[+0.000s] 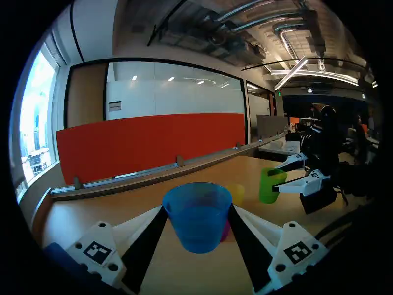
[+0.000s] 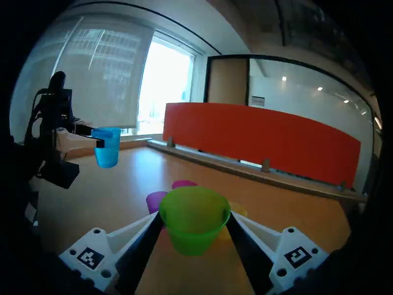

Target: Pour water

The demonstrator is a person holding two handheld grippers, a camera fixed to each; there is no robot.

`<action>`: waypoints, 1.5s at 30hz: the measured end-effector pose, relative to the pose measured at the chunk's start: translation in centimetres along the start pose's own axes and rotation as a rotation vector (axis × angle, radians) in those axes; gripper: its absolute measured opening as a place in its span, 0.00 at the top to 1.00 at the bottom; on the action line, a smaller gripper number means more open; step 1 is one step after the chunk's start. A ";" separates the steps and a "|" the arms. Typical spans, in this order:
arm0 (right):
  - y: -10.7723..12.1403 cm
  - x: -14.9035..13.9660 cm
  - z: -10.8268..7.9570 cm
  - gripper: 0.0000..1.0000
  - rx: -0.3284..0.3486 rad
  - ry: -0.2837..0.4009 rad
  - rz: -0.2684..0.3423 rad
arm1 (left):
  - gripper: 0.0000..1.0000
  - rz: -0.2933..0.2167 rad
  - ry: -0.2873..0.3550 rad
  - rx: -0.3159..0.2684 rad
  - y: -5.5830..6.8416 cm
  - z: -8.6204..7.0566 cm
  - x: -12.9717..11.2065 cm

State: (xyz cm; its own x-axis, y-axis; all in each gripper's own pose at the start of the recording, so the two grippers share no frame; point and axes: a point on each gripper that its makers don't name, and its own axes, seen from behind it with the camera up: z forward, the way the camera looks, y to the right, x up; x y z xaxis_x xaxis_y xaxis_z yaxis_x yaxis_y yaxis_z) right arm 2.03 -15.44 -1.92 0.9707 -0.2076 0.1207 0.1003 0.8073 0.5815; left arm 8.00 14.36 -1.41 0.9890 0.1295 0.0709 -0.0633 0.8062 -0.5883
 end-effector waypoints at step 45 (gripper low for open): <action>-8.3 3.9 2.2 0.08 0.164 0.075 0.024 | 0.15 0.064 0.003 -0.022 0.9 -1.5 -0.6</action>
State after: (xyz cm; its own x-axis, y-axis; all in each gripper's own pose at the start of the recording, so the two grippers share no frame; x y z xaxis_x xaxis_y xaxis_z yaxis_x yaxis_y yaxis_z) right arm 4.53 -24.12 -4.51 0.9865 -0.1432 0.0794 0.0464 0.7092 0.7035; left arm 7.50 14.15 -3.15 0.9834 0.1791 0.0302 -0.1240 0.7835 -0.6089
